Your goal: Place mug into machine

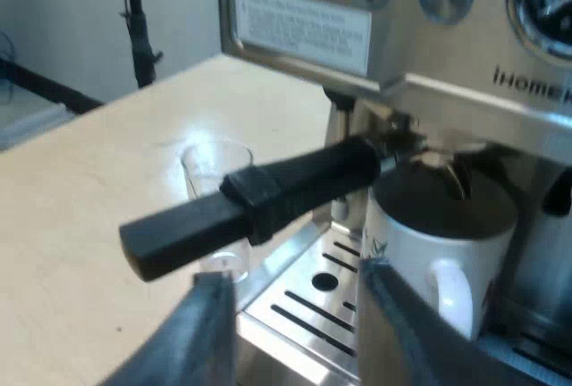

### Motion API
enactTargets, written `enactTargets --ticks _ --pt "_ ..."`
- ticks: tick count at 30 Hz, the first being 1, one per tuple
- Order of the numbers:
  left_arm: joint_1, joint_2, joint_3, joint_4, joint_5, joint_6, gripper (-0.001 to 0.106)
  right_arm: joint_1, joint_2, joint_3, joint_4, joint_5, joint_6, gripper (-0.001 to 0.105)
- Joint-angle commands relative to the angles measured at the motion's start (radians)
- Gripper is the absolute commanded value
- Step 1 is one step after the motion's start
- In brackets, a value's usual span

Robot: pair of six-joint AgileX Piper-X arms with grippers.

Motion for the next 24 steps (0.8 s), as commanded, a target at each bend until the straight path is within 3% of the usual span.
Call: enactTargets --ticks 1,2,11,17,24 --pt "-0.005 -0.002 -0.014 -0.022 -0.058 -0.018 0.063 0.008 -0.022 -0.002 -0.005 0.003 -0.015 0.007" --pt "-0.005 -0.002 -0.02 -0.023 -0.092 -0.018 0.063 0.007 -0.03 -0.002 -0.005 -0.003 -0.015 0.0" --pt "-0.005 0.004 -0.031 -0.031 -0.176 -0.02 0.063 0.005 -0.035 -0.058 0.004 -0.005 -0.037 0.0" --pt "-0.005 0.051 -0.031 -0.094 -0.169 -0.02 0.063 0.003 -0.035 -0.124 0.129 -0.025 -0.037 0.0" --pt "-0.005 0.103 -0.031 -0.147 -0.167 -0.018 0.063 0.003 -0.035 -0.128 0.155 -0.041 -0.037 0.0"
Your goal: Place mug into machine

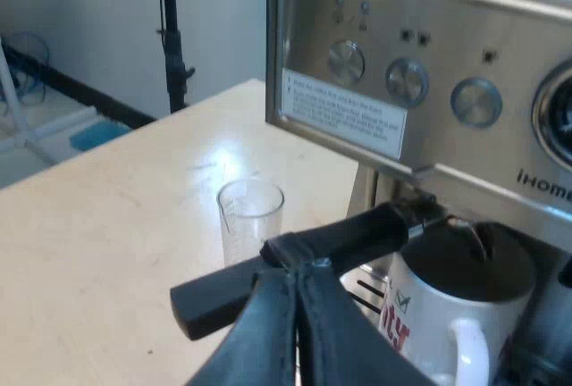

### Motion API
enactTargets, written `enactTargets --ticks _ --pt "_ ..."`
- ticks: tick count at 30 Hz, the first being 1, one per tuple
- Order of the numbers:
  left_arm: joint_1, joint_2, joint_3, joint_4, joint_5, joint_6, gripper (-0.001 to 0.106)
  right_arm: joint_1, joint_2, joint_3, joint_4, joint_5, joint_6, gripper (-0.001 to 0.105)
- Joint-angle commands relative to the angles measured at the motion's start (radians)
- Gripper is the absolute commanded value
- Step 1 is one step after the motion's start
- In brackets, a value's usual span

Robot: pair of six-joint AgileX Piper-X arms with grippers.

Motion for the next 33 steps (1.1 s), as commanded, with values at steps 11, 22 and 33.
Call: enactTargets --ticks 11,22,33 --pt "-0.005 0.073 -0.006 -0.096 -0.01 0.0 0.063 -0.002 -0.001 -0.009 -0.003 -0.017 -0.012 0.0" --pt "-0.005 0.083 -0.006 -0.093 0.017 -0.006 0.063 -0.029 0.061 -0.009 -0.061 -0.05 0.012 0.0" --pt "-0.005 0.083 -0.006 -0.088 0.034 -0.006 0.063 -0.029 0.075 -0.016 -0.111 0.043 0.013 0.0"
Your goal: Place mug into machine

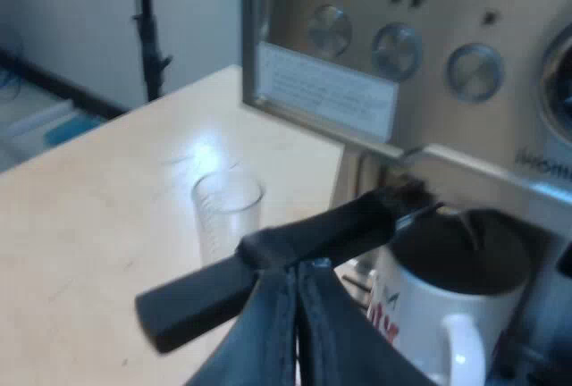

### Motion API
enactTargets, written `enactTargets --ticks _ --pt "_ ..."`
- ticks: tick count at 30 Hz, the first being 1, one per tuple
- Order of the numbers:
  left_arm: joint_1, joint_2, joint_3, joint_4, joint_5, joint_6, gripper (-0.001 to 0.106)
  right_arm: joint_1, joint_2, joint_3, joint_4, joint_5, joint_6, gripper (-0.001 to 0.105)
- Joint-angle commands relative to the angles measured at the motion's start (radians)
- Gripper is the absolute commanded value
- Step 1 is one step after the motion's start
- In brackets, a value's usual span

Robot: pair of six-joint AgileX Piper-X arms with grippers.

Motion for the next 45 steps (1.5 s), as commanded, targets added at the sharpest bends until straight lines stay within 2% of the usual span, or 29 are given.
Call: enactTargets --ticks 1,5,11,24,45 --pt "-0.005 0.0 -0.006 -0.004 0.006 -0.006 0.063 -0.005 -0.002 -0.014 -0.037 0.022 0.0 0.0" --pt "-0.005 0.0 -0.006 -0.004 0.006 -0.009 0.063 -0.005 -0.002 -0.014 -0.057 0.06 -0.002 0.0" --pt "-0.005 0.0 -0.006 -0.004 0.006 -0.009 0.063 -0.005 0.018 -0.02 -0.113 0.051 -0.002 0.0" --pt "-0.005 0.0 -0.006 0.021 0.015 -0.009 0.063 -0.058 0.159 -0.137 -0.122 0.076 0.007 0.0" --pt "-0.005 0.0 -0.006 0.019 0.025 -0.009 0.063 -0.144 0.215 -0.14 -0.144 0.021 0.028 0.0"
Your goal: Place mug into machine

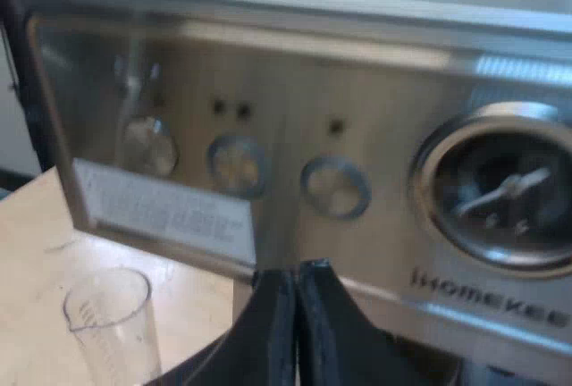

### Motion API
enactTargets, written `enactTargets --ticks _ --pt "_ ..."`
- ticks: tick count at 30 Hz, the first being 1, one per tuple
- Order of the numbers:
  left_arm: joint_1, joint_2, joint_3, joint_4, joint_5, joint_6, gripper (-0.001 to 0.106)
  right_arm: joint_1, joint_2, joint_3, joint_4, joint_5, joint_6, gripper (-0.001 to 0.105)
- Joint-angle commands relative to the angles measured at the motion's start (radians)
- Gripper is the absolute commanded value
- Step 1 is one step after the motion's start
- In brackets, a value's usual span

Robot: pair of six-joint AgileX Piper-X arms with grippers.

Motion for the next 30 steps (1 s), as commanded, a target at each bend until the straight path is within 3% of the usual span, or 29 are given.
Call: enactTargets --ticks 1,17,30 --pt "-0.005 0.0 -0.006 -0.004 0.002 -0.007 0.063 -0.002 0.012 -0.008 -0.041 -0.008 -0.003 0.0" --pt "-0.005 0.0 -0.006 -0.004 0.004 -0.007 0.063 -0.021 0.084 -0.106 -0.031 -0.004 -0.027 0.0" --pt "-0.005 0.0 -0.006 -0.004 0.004 -0.007 0.063 -0.021 0.087 -0.107 0.007 0.045 -0.027 0.0"
